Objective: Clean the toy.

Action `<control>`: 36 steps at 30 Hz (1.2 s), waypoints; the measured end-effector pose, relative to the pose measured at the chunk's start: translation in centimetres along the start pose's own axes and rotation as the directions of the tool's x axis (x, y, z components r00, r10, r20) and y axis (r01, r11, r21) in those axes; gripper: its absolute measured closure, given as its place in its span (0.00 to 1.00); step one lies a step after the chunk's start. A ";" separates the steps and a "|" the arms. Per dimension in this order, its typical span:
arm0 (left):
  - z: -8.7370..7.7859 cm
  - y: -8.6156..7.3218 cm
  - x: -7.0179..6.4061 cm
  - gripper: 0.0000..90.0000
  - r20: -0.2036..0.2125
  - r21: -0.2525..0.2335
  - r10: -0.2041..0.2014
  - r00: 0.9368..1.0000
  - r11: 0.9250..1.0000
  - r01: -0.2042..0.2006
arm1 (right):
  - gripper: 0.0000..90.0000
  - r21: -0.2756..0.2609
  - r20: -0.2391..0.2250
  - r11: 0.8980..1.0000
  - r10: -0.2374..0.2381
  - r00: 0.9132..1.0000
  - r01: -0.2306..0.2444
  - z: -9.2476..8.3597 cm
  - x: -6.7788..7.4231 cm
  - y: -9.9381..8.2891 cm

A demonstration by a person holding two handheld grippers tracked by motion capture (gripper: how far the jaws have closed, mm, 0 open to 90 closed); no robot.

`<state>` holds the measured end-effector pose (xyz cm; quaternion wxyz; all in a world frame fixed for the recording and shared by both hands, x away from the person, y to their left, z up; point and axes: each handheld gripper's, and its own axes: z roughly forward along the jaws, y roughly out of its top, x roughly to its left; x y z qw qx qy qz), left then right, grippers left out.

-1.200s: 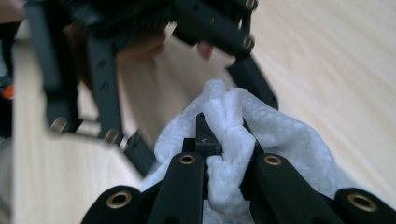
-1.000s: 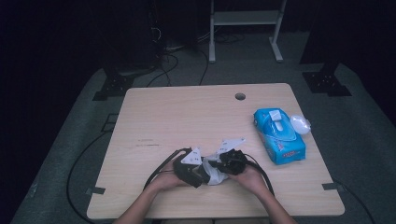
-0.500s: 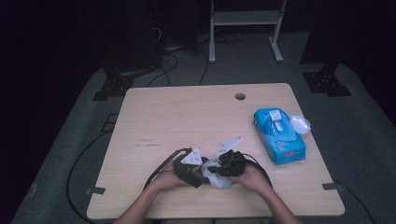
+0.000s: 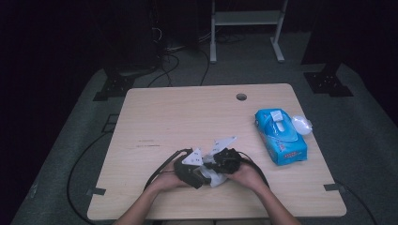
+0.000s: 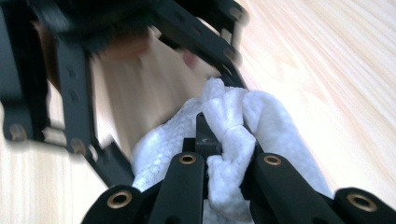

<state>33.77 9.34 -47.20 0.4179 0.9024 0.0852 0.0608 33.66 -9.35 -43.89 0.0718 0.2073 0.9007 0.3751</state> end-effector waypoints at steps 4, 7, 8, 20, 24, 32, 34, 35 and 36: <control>-0.1 0.0 0.1 0.27 0.003 -0.003 -0.003 1.000 1.000 0.003 | 0.94 0.002 0.069 0.999 0.038 0.997 -0.038 -2.3 -1.4 -2.2; -0.1 0.0 0.2 0.27 0.007 -0.009 -0.009 1.000 1.000 0.009 | 0.94 -0.024 0.078 0.994 0.104 0.992 -0.102 -4.2 -2.4 -4.4; -0.1 0.0 0.2 0.27 0.010 -0.008 -0.010 1.000 1.000 0.010 | 0.94 -0.021 0.097 0.994 0.107 0.990 -0.105 -4.7 -2.5 -5.0; 0.2 0.0 0.1 0.27 -0.004 0.005 0.004 1.000 1.000 -0.004 | 0.94 -0.044 -0.030 0.999 0.028 0.999 -0.029 -2.4 1.5 -3.5; 0.0 -0.1 0.2 0.27 -0.001 0.003 0.004 1.000 1.000 -0.004 | 0.94 -0.043 -0.011 0.998 0.049 0.999 -0.050 -3.1 0.7 -4.1; 0.0 0.0 0.3 0.27 0.001 -0.008 -0.004 1.000 1.000 0.004 | 0.94 -0.082 0.078 0.977 0.204 0.976 -0.197 -7.1 -2.4 -8.4; 0.1 0.0 0.2 0.27 -0.003 -0.008 -0.004 1.000 1.000 0.004 | 0.94 -0.082 0.089 0.977 0.202 0.975 -0.195 -6.9 -2.6 -8.2; 0.0 0.0 0.3 0.27 -0.009 -0.006 -0.012 1.000 1.000 0.012 | 0.94 -0.083 0.086 0.977 0.204 0.975 -0.197 -6.7 -2.7 -8.0; 0.0 0.0 0.4 0.27 -0.018 -0.006 -0.017 1.000 1.000 0.017 | 0.94 -0.088 0.085 0.975 0.212 0.974 -0.204 -6.4 -3.0 -7.7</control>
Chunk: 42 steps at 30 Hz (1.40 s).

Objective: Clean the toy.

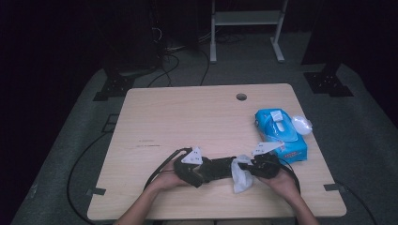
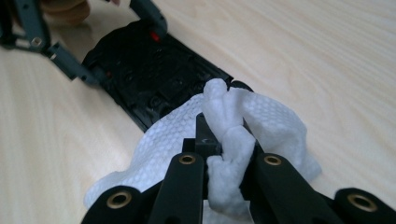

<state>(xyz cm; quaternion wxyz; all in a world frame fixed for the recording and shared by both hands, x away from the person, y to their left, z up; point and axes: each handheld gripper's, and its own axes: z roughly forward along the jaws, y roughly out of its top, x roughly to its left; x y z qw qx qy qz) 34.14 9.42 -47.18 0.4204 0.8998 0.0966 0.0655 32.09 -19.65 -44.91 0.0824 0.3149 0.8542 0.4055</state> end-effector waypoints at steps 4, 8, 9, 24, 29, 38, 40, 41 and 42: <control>-0.2 -0.2 0.2 0.27 -0.009 0.002 0.001 1.000 1.000 -0.001 | 0.94 0.007 0.030 1.000 0.012 0.999 -0.013 0.7 -0.7 0.8; -0.2 -0.2 0.3 0.27 -0.010 -0.002 0.004 1.000 1.000 -0.004 | 0.94 -0.001 0.053 0.999 0.033 0.998 -0.033 0.8 -0.8 0.9; -0.1 -0.2 0.2 0.27 -0.006 0.000 0.011 1.000 1.000 -0.011 | 0.94 -0.014 0.050 0.999 0.029 0.998 -0.029 0.9 -0.5 1.2; 0.1 0.0 -0.1 0.27 0.032 -0.009 0.024 0.999 1.000 -0.024 | 0.94 -0.006 0.055 1.000 0.024 0.998 -0.023 0.5 -0.6 0.9; 0.2 0.1 -0.1 0.27 0.026 -0.009 0.021 0.999 1.000 -0.021 | 0.94 -0.022 0.005 0.999 0.037 0.999 -0.036 -0.4 -0.1 -0.4; 0.2 0.0 0.2 0.26 0.034 -0.013 0.008 0.999 1.000 -0.008 | 0.93 0.001 -0.114 1.000 0.018 0.993 -0.018 0.2 1.1 -0.4; 0.1 -0.1 0.2 0.26 0.035 -0.010 0.012 0.999 1.000 -0.012 | 0.93 -0.006 -0.122 0.999 0.034 0.992 -0.035 -0.1 1.0 -0.7; 0.1 -0.1 0.1 0.26 0.034 -0.009 0.015 0.999 1.000 -0.015 | 0.93 -0.010 -0.122 0.999 0.034 0.992 -0.035 -0.1 1.0 -0.8; 0.1 -0.1 0.2 0.26 0.040 -0.010 0.015 0.999 1.000 -0.014 | 0.93 -0.011 -0.123 0.999 0.035 0.992 -0.037 -0.2 1.0 -0.9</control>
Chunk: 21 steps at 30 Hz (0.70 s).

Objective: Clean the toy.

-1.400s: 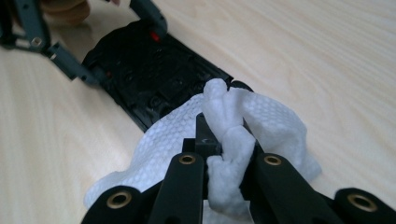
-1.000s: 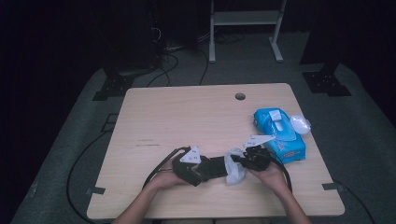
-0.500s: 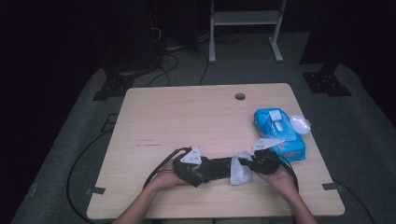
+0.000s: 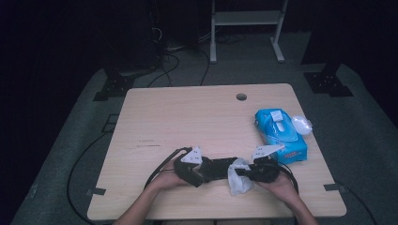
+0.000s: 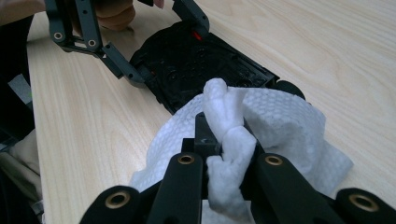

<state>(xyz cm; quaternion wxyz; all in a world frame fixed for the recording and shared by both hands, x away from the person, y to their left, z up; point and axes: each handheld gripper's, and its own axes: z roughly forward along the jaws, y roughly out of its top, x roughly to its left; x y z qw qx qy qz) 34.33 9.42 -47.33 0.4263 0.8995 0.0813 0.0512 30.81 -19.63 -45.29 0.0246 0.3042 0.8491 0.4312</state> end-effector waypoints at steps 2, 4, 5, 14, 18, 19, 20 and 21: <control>0.0 -0.1 0.0 0.26 0.003 0.001 -0.008 1.000 1.000 0.008 | 0.93 -0.005 -0.009 1.000 0.007 1.000 -0.008 -0.2 0.0 -0.2; 0.0 -0.1 0.1 0.25 0.005 0.005 -0.019 1.000 1.000 0.019 | 0.93 -0.008 -0.012 1.000 0.010 1.000 -0.010 -0.2 0.0 -0.2; 0.0 -0.2 0.3 0.25 0.007 0.000 -0.027 1.000 1.000 0.027 | 0.93 -0.008 -0.013 1.000 0.009 1.000 -0.009 -0.3 0.1 -0.2; -0.5 -0.3 0.8 0.22 0.015 -0.022 -0.100 0.995 0.995 0.100 | 0.93 -0.008 -0.030 1.000 0.020 0.999 -0.020 -0.3 0.0 -0.4; -0.7 -0.4 1.0 0.22 0.038 -0.016 -0.147 0.988 0.989 0.148 | 0.93 -0.013 -0.027 1.000 0.012 1.000 -0.013 -0.3 0.1 -0.6; -0.8 -0.4 1.1 0.22 0.049 -0.017 -0.168 0.985 0.986 0.169 | 0.93 -0.014 -0.027 1.000 0.010 1.000 -0.010 -0.3 0.2 -0.7; -0.9 -0.4 1.2 0.22 0.053 -0.019 -0.188 0.981 0.982 0.190 | 0.93 -0.015 -0.029 1.000 0.010 1.000 -0.010 -0.3 0.2 -0.7; -1.0 -0.5 1.3 0.22 0.060 -0.024 -0.213 0.975 0.976 0.215 | 0.94 -0.019 -0.026 1.000 0.006 1.000 -0.006 -0.3 0.3 -0.8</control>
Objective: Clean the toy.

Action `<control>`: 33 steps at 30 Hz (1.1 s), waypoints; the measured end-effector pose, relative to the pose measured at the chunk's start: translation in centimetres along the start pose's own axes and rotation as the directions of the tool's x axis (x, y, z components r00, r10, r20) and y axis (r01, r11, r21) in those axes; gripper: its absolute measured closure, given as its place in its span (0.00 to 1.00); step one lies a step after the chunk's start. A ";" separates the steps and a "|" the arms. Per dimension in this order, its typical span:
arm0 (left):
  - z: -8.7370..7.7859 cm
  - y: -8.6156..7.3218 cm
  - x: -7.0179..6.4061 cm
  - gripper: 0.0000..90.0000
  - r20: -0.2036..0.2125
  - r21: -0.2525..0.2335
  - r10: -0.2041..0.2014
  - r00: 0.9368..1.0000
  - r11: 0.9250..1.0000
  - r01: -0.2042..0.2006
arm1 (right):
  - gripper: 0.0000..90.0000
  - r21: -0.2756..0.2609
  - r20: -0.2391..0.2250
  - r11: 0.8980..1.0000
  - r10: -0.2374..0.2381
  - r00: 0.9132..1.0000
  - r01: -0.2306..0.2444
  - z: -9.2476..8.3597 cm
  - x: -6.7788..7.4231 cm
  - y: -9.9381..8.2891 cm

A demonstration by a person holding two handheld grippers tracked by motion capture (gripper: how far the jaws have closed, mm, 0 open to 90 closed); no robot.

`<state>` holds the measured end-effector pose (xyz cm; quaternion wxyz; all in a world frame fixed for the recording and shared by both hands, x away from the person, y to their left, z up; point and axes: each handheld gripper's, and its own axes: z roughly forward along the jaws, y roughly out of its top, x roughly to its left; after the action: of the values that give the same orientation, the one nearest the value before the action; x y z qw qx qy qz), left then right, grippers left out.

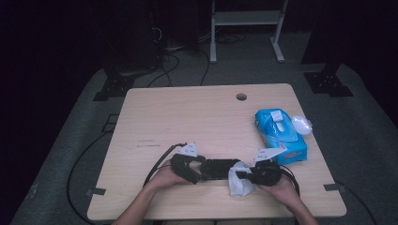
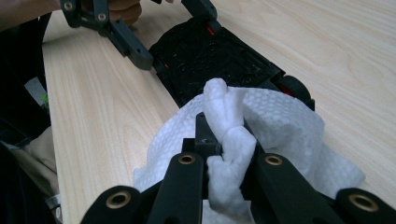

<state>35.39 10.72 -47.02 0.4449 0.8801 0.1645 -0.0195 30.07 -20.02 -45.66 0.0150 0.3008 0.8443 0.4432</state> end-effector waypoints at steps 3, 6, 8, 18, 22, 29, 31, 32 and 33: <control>-0.3 -0.1 0.4 0.22 0.016 -0.004 -0.062 0.998 0.998 0.062 | 0.94 -0.001 0.005 1.000 -0.003 1.000 0.003 0.0 0.1 -0.1; -0.3 -0.2 0.7 0.24 0.020 -0.001 -0.095 0.995 0.995 0.095 | 0.94 0.000 0.013 1.000 -0.019 1.000 0.019 0.0 0.3 -0.1; -0.2 -0.1 0.8 0.25 0.030 -0.006 -0.122 0.992 0.993 0.122 | 0.94 -0.001 0.021 1.000 -0.031 0.999 0.031 0.0 0.5 -0.1; 0.5 -0.2 0.9 0.30 0.027 0.025 -0.173 0.985 0.985 0.172 | 0.95 -0.018 0.050 0.996 -0.087 0.995 0.088 0.1 1.2 -0.5; 0.6 -0.2 1.1 0.30 0.039 0.031 -0.198 0.979 0.980 0.197 | 0.95 -0.016 0.064 0.994 -0.103 0.993 0.105 0.1 1.5 -0.6; 0.9 -0.1 0.8 0.37 0.057 0.025 -0.191 0.980 0.982 0.190 | 0.95 -0.012 0.090 0.989 -0.143 0.986 0.145 0.1 1.9 -0.7; 0.9 -0.1 0.7 0.37 0.056 0.024 -0.195 0.979 0.981 0.193 | 0.95 -0.012 0.093 0.988 -0.151 0.984 0.153 0.1 2.0 -0.8; 0.9 -0.1 0.7 0.37 0.055 0.023 -0.193 0.980 0.981 0.192 | 0.95 -0.015 0.095 0.988 -0.153 0.984 0.155 0.1 2.0 -0.8; 0.9 -0.1 0.6 0.37 0.051 0.022 -0.189 0.981 0.982 0.188 | 0.95 -0.019 0.095 0.988 -0.154 0.984 0.156 0.0 2.1 -0.9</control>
<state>36.05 10.24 -47.76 0.4378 0.8635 0.2351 -0.0864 27.91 -19.32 -45.89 0.0928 0.2542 0.8576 0.4373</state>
